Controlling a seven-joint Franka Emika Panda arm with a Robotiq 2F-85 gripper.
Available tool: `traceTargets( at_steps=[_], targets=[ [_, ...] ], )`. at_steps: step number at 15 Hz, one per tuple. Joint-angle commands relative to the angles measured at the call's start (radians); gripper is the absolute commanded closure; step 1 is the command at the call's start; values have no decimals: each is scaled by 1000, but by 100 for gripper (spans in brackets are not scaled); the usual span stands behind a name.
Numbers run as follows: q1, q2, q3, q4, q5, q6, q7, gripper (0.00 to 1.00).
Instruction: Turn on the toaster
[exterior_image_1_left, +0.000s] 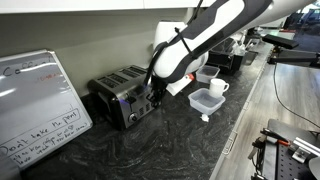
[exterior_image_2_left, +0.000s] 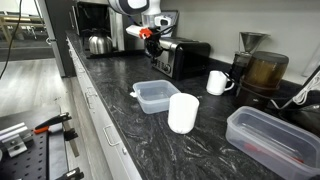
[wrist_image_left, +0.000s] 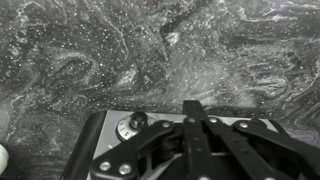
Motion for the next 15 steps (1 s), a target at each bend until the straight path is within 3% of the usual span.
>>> traceTargets(
  at_steps=[1,5,8,11,15],
  targets=[
    [49,-26,-21,-3,94,40,-83,100],
    [79,-68,-23,-5,171,225,-135,100],
    [78,-92,-18,-7,166,328,-124,100],
    [82,-86,-24,-20,142,297,-103,100],
    [131,-115,-110,-21,68,187,-3,100]
  ],
)
